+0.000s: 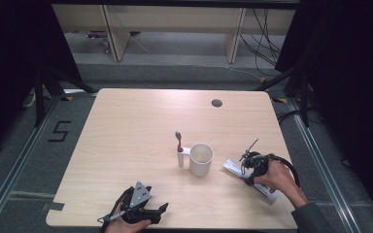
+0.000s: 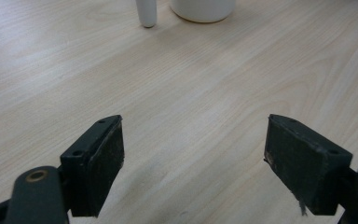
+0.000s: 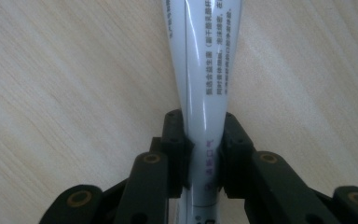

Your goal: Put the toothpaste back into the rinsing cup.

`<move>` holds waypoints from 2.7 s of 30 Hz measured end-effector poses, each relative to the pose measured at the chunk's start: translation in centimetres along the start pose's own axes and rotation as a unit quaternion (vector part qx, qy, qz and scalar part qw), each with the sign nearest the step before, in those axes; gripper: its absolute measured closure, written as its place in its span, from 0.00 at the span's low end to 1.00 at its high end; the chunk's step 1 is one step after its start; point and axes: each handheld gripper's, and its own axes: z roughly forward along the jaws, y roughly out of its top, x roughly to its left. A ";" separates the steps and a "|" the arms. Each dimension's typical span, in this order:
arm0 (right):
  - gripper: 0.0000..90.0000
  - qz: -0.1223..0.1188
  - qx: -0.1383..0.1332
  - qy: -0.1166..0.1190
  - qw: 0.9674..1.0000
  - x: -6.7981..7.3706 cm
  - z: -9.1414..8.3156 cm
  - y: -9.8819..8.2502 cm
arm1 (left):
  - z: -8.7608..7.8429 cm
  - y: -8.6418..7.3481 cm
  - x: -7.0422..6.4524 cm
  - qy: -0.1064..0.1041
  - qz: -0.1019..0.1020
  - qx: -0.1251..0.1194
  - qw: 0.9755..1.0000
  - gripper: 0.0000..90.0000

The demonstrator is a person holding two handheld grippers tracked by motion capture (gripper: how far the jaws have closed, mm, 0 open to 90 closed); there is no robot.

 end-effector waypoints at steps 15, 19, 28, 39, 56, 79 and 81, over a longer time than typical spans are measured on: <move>0.85 -0.030 0.027 -0.027 0.999 0.5 0.0 0.5 | -0.1 0.0 0.1 0.002 0.002 -0.002 1.000 0.22; 0.85 -0.035 0.022 -0.027 0.999 0.5 0.1 0.5 | -0.1 0.0 0.1 0.002 0.003 0.001 1.000 0.22; 0.85 -0.053 0.022 -0.028 0.998 0.2 0.0 0.5 | -0.2 0.0 0.1 0.005 0.003 -0.001 1.000 0.22; 0.85 -0.013 -0.064 -0.012 0.998 -0.7 -2.7 -0.3 | -0.2 0.1 0.2 0.006 0.001 -0.001 1.000 0.22; 0.85 0.055 -0.227 -0.014 0.972 -2.6 -6.8 0.7 | -0.2 0.0 0.3 0.008 -0.004 -0.006 1.000 0.22; 0.85 0.061 -0.422 0.024 0.904 -0.8 -9.2 4.7 | -0.3 0.1 0.4 0.009 -0.006 -0.014 1.000 0.22; 0.85 0.061 -0.435 0.037 0.898 -0.3 -9.2 5.1 | -0.3 0.1 0.4 0.008 -0.006 -0.014 1.000 0.22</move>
